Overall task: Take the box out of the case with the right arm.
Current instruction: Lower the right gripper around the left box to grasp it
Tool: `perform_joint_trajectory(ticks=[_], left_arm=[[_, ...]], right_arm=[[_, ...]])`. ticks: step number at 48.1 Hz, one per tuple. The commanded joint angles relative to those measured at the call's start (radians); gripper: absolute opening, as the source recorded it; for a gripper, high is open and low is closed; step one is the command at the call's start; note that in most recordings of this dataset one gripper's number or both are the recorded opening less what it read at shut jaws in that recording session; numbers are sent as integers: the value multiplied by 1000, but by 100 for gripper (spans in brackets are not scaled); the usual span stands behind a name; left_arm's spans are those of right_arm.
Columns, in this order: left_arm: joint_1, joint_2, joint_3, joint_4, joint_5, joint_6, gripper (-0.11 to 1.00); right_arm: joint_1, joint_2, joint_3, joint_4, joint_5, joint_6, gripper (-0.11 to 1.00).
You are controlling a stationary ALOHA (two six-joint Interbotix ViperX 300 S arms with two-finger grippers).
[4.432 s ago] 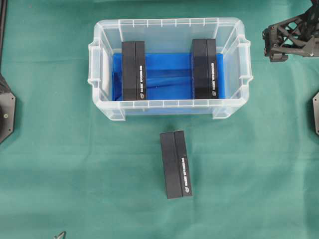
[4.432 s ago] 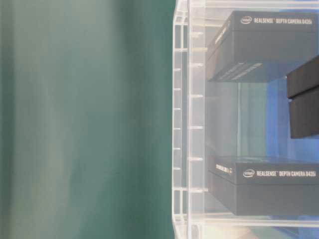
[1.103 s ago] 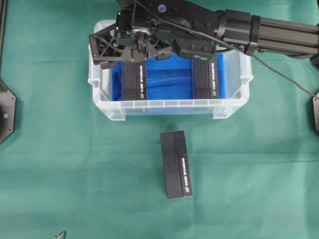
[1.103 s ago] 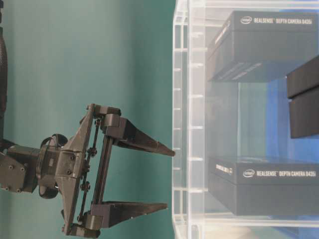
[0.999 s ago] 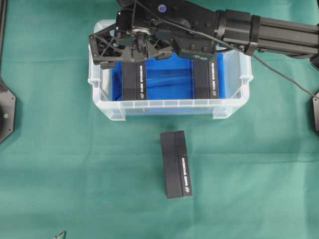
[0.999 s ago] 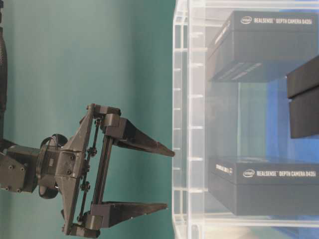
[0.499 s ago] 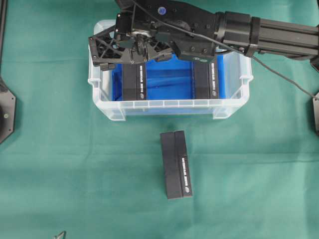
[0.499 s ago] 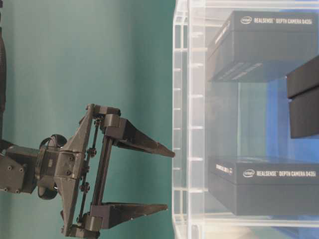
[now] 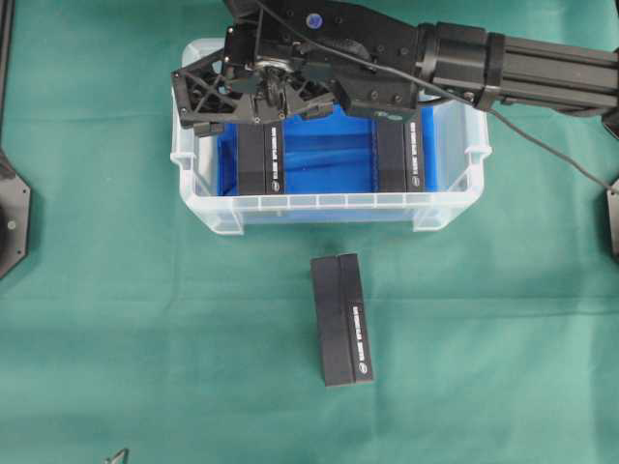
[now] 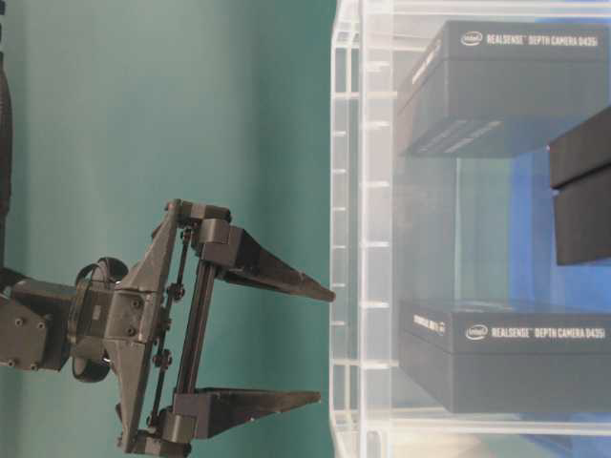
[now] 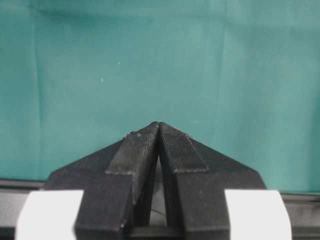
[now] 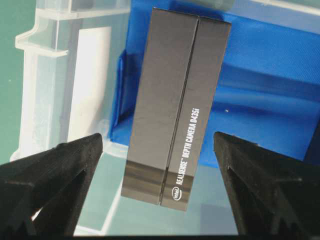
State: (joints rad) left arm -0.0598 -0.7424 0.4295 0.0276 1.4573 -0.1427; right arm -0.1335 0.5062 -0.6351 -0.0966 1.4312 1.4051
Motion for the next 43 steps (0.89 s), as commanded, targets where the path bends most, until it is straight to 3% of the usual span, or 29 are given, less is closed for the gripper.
perform_joint_trajectory(ticks=[1,32,43], left_arm=[[-3,2,-15,3,-3,-2,0],[-3,3,-14,3,-3,-2,0],[-3,3,-15,3,-3,-2,0]], right_arm=[[3,-20,-20,-5,-3,0,95],[3,2,-14,-3,-6,0,95],[0,12,52,-5,-57,3,95]])
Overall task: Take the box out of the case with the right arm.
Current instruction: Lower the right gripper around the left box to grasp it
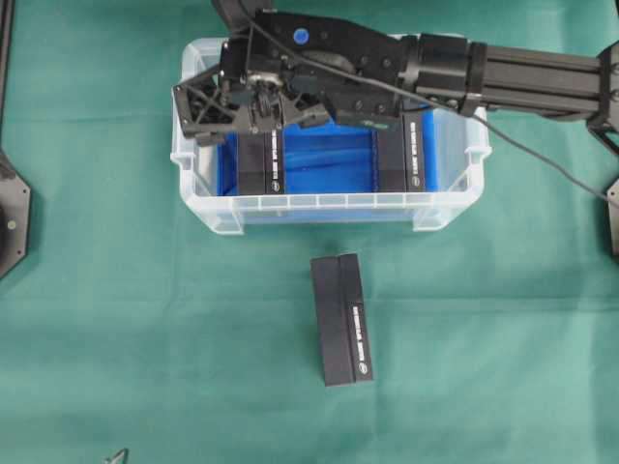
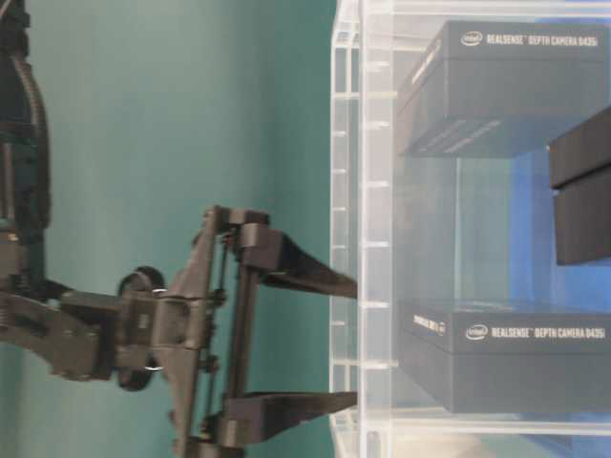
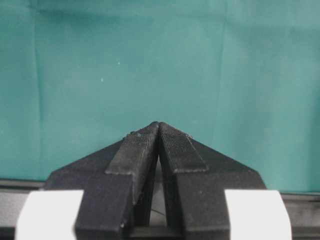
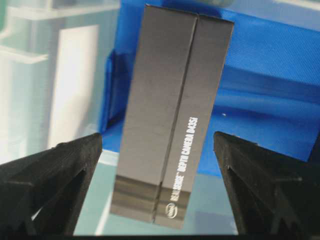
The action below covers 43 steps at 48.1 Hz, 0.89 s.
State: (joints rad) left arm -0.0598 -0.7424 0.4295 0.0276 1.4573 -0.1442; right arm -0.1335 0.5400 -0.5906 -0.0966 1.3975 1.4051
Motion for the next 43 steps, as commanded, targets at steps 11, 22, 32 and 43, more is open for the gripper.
perform_joint_trajectory(ticks=[11,22,32,43], left_arm=[[-3,8,-15,3,-3,-2,0],[-3,17,-18,3,-3,0,0],[-3,20,-18,3,-3,0,0],[-3,20,-18,3,-3,0,0]], right_arm=[[-6,-21,63,-18,-97,28,95],[-9,-21,117,-12,-167,34,95],[-12,-21,149,-11,-189,44,95],[-14,-18,196,6,-259,52,95]])
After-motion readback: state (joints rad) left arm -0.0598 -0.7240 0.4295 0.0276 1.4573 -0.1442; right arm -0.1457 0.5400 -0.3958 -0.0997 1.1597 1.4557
